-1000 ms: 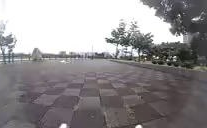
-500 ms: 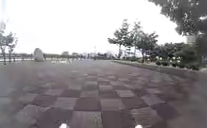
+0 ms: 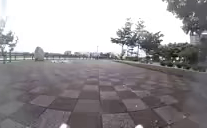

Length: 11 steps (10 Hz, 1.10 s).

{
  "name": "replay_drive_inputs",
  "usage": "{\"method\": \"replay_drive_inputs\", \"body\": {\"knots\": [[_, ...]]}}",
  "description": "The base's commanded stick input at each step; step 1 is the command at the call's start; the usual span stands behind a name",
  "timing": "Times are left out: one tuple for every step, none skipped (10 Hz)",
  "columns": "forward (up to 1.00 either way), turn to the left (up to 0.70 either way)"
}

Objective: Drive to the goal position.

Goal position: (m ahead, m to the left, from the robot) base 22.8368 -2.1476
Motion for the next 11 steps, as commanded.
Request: {"method": "replay_drive_inputs", "body": {"knots": [[0.85, 0.01], [0.85, 0.01], [0.85, 0.01], [0.85, 0.01], [0.85, 0.01], [0.85, 0.01], [0.85, 0.01], [0.85, 0.01], [0.85, 0.01], [0.85, 0.01], [0.85, 0.01]]}}
